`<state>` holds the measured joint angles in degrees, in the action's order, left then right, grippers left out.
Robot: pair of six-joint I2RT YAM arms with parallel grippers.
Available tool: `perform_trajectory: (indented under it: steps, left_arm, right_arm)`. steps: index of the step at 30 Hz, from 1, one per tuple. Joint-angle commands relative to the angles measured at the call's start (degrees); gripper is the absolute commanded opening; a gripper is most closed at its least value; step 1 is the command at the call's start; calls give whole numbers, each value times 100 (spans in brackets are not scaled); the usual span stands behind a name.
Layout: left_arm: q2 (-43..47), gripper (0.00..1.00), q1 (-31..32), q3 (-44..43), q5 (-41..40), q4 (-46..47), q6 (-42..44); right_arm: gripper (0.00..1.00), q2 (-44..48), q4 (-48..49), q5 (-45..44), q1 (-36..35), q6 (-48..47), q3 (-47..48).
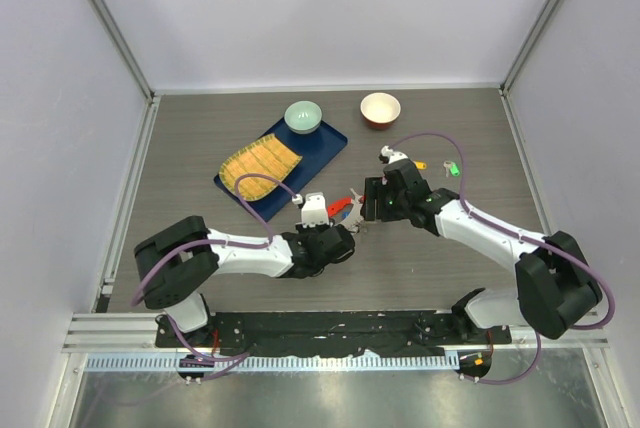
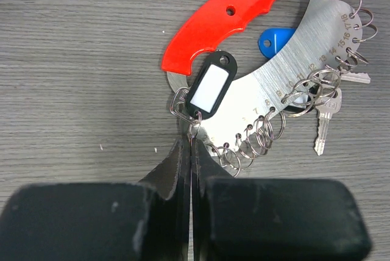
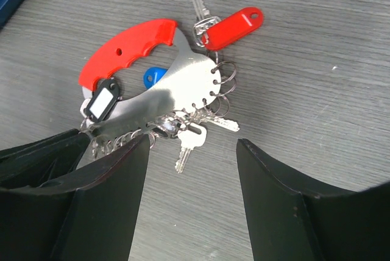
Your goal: Put the keys on the keyring
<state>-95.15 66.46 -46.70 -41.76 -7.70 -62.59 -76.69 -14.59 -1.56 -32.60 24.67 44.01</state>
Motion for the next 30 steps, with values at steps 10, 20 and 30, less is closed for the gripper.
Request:
perform_trajectory:
  steps: [10, 20, 30]
  left_arm:
    - [1358, 0, -27, 380, 141, 646, 1590]
    - [2483, 0, -888, 1031, 1819, 2036, 3674]
    - [3301, 0, -1390, 846, 3032, 1895, 4474]
  right_arm:
    - [65, 944, 817, 1078, 17, -190, -85]
    - [64, 1252, 1755, 1886, 17, -549, -314]
    - [63, 1850, 3700, 2178, -229, -1657, -1456]
